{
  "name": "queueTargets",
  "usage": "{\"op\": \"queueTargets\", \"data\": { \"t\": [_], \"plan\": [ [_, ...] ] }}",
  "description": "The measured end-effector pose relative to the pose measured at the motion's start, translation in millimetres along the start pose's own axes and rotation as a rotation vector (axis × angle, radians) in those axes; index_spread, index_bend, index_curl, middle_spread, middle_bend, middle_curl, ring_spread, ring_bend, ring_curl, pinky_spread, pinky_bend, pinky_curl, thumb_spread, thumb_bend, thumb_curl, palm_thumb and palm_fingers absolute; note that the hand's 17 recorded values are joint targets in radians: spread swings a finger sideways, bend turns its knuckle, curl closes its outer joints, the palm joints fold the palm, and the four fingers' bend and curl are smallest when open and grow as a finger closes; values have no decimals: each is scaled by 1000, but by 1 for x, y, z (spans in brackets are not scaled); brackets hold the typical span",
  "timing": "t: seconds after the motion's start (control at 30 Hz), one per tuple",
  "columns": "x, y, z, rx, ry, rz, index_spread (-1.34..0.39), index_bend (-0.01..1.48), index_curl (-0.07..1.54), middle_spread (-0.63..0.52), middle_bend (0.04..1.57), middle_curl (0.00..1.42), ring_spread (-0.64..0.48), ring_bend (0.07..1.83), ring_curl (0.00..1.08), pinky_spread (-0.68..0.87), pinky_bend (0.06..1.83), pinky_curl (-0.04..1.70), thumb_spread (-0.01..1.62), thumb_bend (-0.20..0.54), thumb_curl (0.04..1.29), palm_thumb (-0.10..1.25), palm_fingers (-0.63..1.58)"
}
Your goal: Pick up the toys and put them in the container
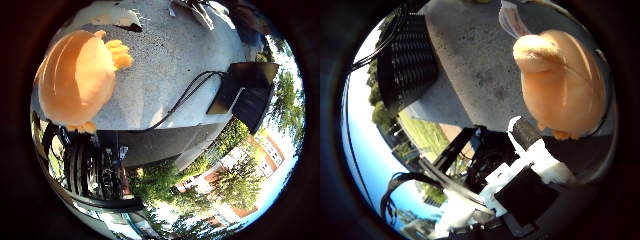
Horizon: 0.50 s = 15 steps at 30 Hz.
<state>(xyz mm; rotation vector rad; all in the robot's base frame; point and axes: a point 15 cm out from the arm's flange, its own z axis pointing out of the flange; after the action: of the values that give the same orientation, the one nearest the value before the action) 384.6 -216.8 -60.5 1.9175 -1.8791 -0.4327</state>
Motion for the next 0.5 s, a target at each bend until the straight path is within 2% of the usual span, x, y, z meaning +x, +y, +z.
{"op": "queueTargets", "data": {
  "t": [0.13,0.23,0.3,0.37,0.4,0.43,0.5],
  "plan": [
    [3,5,13,-35,19,9,17,159,250,86,250,385,267,466,287,473,612,248,1072,-31,343,629,163],
    [8,7,17,-51,51,7,5,151,246,30,295,408,227,548,312,463,609,229,1071,-31,346,627,324],
    [12,8,18,-55,67,0,-52,154,241,-21,356,438,192,672,351,434,629,227,1074,-30,348,628,496],
    [10,8,21,-62,66,-3,-129,130,210,-66,529,514,154,861,413,402,663,236,1071,-22,358,648,721],
    [9,8,23,-65,65,-9,-144,128,206,-76,548,526,146,900,430,397,669,240,1073,-23,360,652,725],
    [8,8,24,-69,65,-18,-181,150,197,-97,647,576,121,1007,476,393,683,249,1072,-18,368,669,833],
    [9,12,25,-80,62,-20,-250,151,166,-129,783,661,77,1167,554,387,767,285,1066,-10,385,712,911]
  ]
}}
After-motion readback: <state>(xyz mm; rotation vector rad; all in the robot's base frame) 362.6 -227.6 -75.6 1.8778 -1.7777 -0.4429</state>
